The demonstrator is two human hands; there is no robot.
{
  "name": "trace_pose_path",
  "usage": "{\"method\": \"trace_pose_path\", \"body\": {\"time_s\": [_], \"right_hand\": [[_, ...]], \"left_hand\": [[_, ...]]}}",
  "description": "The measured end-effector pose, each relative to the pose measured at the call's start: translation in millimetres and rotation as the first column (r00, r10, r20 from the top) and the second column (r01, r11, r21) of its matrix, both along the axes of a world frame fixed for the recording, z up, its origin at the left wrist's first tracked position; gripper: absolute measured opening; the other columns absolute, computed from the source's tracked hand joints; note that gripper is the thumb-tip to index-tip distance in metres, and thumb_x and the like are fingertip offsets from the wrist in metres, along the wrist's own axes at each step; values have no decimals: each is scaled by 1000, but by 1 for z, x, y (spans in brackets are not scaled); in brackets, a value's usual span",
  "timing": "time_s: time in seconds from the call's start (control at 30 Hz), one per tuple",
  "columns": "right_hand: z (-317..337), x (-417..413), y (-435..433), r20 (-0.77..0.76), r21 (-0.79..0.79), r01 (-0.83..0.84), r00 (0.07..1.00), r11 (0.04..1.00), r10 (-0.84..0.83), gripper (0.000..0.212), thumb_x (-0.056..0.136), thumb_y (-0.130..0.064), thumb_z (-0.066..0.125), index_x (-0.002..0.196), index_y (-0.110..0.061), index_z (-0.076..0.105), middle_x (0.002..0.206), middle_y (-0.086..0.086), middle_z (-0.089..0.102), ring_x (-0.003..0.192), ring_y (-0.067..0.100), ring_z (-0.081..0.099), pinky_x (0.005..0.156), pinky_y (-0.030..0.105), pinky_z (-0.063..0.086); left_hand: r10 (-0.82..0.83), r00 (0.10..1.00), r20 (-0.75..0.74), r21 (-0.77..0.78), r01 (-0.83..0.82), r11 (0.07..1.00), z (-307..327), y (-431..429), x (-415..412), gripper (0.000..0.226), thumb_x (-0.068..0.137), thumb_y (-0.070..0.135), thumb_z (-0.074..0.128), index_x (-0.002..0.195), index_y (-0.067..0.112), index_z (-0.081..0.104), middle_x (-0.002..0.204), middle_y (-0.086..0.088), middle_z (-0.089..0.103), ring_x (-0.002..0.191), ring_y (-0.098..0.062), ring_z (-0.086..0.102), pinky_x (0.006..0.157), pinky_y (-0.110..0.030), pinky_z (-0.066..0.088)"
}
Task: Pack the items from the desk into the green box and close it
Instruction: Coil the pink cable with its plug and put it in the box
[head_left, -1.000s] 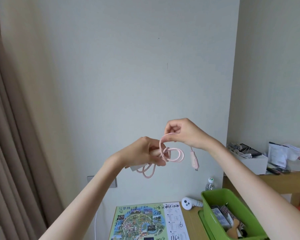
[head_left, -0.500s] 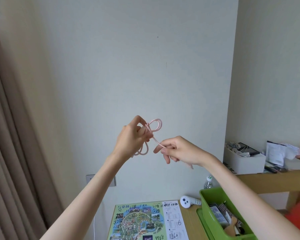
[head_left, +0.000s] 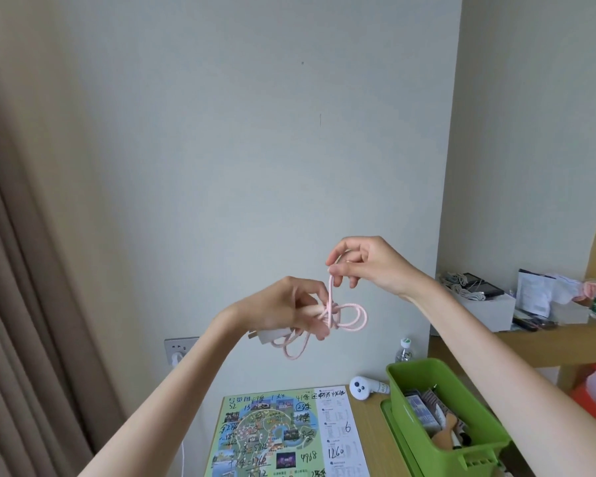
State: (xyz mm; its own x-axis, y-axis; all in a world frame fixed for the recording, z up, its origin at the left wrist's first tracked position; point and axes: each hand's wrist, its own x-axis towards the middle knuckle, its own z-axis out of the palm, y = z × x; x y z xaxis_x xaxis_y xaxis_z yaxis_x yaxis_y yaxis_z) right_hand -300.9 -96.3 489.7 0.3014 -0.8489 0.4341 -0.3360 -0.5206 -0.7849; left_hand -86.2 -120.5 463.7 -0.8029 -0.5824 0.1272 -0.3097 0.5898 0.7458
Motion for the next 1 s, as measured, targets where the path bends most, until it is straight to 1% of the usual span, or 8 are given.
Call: {"method": "trace_pose_path", "body": {"time_s": [0.17, 0.3, 0.37, 0.43, 0.53, 0.83, 0.9, 1.0], "right_hand": [[-22, -27, 3, 195, 237, -174, 972, 956, 129, 17, 85, -16, 67, 99, -7, 69, 85, 2, 69, 78, 9, 63, 72, 16, 48], [-39, -38, 0, -18, 235, -37, 999, 971, 43, 21, 83, -17, 74, 97, -2, 72, 90, 19, 66, 84, 22, 53, 76, 35, 37], [-43, -43, -1, -73, 159, 12, 997, 987, 0, 10, 84, -9, 72, 91, -2, 74, 91, 29, 62, 82, 26, 53, 75, 43, 39], [-45, -50, -1, -154, 64, 56, 987, 996, -45, 5, 83, -6, 73, 86, -8, 75, 90, 19, 65, 81, 21, 59, 79, 40, 45], [-53, -64, -1, -187, 55, 89, 979, 995, -77, 7, 83, -5, 72, 83, -11, 75, 78, 7, 71, 73, 9, 63, 75, 28, 48], [-77, -109, 9, 16, 335, 3, 1000, 942, -9, 6, 88, -9, 67, 90, -7, 72, 76, 5, 73, 66, 10, 67, 62, 18, 51], [-82, -121, 12, 20, 368, 16, 999, 930, -25, 6, 88, -8, 67, 91, -5, 72, 75, 5, 73, 65, 10, 67, 59, 16, 50], [-88, -138, 13, 16, 416, 51, 998, 908, -63, 13, 87, -7, 67, 94, 3, 72, 82, 15, 71, 69, 17, 64, 57, 18, 49]], "left_hand": [[-77, 968, -238, 135, 112, 984, 7, 12, -5, 20, 80, 6, 76, 95, 9, 62, 80, -11, 73, 56, -15, 58, 49, -20, 45], [-33, 976, -217, 125, 62, 990, -1, 14, -16, 23, 79, 5, 77, 96, 4, 61, 79, -13, 73, 56, -16, 56, 48, -21, 45], [-25, 982, -189, 117, 48, 992, -10, 15, -25, 24, 78, 4, 77, 96, 3, 62, 78, -12, 73, 55, -15, 56, 48, -20, 44], [-27, 990, -142, 103, 42, 994, -19, 17, -37, 24, 77, 3, 78, 96, 4, 63, 79, -21, 71, 55, -17, 52, 49, -18, 41], [-21, 995, -96, 121, 33, 992, -30, 18, -54, 24, 76, 3, 80, 93, 7, 63, 83, -31, 66, 61, -23, 46, 51, -19, 39], [2, 999, 53, 111, -8, 994, -56, 24, -108, 29, 75, 15, 82, 98, 16, 66, 75, -12, 68, 60, -17, 54, 54, -20, 42], [46, 995, 92, 73, -52, 996, -60, 25, -119, 26, 74, 17, 82, 93, 22, 65, 74, -9, 69, 61, -16, 55, 58, -23, 41], [117, 981, 156, -36, -113, 993, -66, 27, -137, 25, 74, 18, 81, 86, 24, 61, 59, 10, 59, 54, -9, 47, 54, -19, 35]]}}
